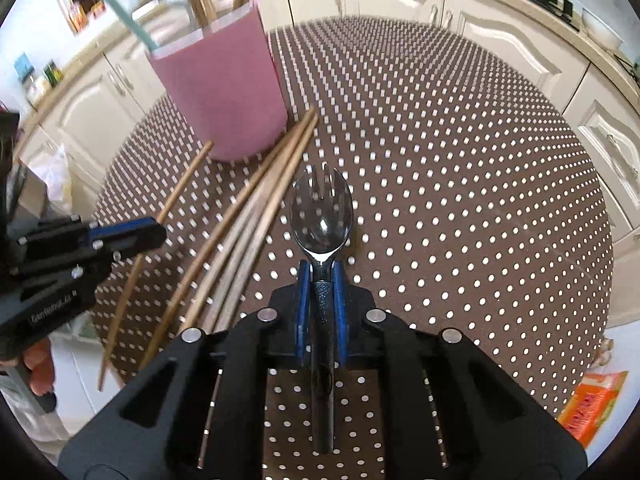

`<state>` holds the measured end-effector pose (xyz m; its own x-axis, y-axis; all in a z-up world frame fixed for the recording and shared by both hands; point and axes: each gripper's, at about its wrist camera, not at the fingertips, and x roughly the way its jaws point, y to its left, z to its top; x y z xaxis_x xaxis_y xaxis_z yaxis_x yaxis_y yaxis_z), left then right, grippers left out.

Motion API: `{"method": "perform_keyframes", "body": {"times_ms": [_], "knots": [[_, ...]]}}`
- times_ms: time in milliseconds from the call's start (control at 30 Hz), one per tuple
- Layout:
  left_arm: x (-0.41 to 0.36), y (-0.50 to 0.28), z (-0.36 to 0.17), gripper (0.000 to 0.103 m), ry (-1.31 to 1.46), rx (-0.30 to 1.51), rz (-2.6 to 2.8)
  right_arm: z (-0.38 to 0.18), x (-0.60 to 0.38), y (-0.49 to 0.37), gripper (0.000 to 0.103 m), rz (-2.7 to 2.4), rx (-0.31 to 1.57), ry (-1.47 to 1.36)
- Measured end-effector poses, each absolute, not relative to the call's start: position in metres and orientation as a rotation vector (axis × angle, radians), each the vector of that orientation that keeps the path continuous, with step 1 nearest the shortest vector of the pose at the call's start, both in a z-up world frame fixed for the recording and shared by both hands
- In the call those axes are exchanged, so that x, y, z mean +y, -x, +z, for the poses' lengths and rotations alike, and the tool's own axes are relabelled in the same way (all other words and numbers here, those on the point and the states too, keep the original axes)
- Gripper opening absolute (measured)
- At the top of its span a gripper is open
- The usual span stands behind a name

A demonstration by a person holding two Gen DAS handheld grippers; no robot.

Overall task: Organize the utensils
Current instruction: 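Grasp a chopstick with the left tool while the right tool grasps the metal fork, then lift the chopstick and fork and insert them into the pink cup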

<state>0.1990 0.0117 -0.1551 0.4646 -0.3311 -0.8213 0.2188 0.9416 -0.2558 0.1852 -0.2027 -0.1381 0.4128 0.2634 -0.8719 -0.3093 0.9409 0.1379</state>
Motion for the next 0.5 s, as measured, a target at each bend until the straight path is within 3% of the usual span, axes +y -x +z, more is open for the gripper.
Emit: {"method": "perform_keyframes", "body": {"times_ms": [500], "knots": [[0.020,-0.123,-0.067,0.005,0.165,0.513,-0.418,-0.053,-0.241,-0.134,0.012,0.469,0.624,-0.230]]}}
